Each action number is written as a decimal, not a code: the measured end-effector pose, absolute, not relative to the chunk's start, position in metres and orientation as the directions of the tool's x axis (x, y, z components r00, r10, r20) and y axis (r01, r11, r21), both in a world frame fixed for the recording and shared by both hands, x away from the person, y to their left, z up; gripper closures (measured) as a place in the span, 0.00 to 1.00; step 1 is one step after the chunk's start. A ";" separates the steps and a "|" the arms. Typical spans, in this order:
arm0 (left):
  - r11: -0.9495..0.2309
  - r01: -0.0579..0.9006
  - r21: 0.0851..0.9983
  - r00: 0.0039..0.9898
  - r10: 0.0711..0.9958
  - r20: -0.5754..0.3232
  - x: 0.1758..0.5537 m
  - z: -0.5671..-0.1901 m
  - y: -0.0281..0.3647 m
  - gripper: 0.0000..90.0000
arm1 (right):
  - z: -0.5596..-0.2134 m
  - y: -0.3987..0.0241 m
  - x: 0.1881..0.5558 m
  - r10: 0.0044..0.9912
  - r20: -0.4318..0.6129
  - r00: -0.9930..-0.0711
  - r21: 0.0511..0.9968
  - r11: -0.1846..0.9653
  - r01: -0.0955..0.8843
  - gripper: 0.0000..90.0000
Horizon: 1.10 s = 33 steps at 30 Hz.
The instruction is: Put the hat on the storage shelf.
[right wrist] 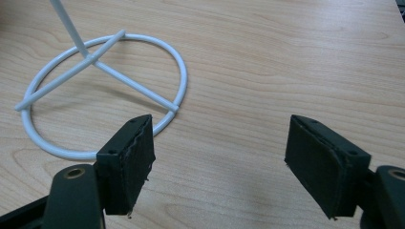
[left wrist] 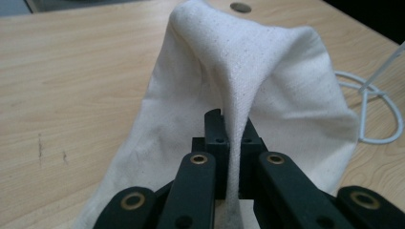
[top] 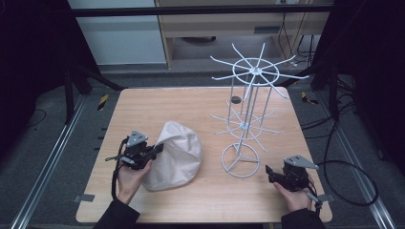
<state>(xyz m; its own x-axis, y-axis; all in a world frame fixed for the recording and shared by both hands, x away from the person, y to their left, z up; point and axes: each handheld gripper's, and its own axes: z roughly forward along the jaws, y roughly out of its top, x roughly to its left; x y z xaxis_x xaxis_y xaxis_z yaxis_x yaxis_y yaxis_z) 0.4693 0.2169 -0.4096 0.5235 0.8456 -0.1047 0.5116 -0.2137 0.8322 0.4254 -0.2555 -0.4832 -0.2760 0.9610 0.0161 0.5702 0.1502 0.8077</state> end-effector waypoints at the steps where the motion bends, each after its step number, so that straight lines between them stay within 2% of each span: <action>1: -0.201 0.491 0.847 0.531 0.840 -0.109 0.466 -0.404 0.218 0.98 | -0.483 -0.256 0.425 0.961 0.016 -0.276 0.807 0.151 0.570 0.28; 33: 0.013 0.242 0.970 0.561 0.814 -0.151 0.422 -0.339 0.254 0.98 | -0.483 -0.256 0.425 0.964 0.014 -0.267 0.810 0.145 0.568 0.28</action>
<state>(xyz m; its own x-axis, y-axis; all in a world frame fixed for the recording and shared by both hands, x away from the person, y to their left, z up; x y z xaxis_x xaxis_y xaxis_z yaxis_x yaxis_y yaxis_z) 0.4221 0.2544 -0.3387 0.5613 0.8138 -0.1506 0.2420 0.0126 0.9702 0.4251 -0.2561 -0.4832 -0.2672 0.9635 0.0143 0.5677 0.1454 0.8103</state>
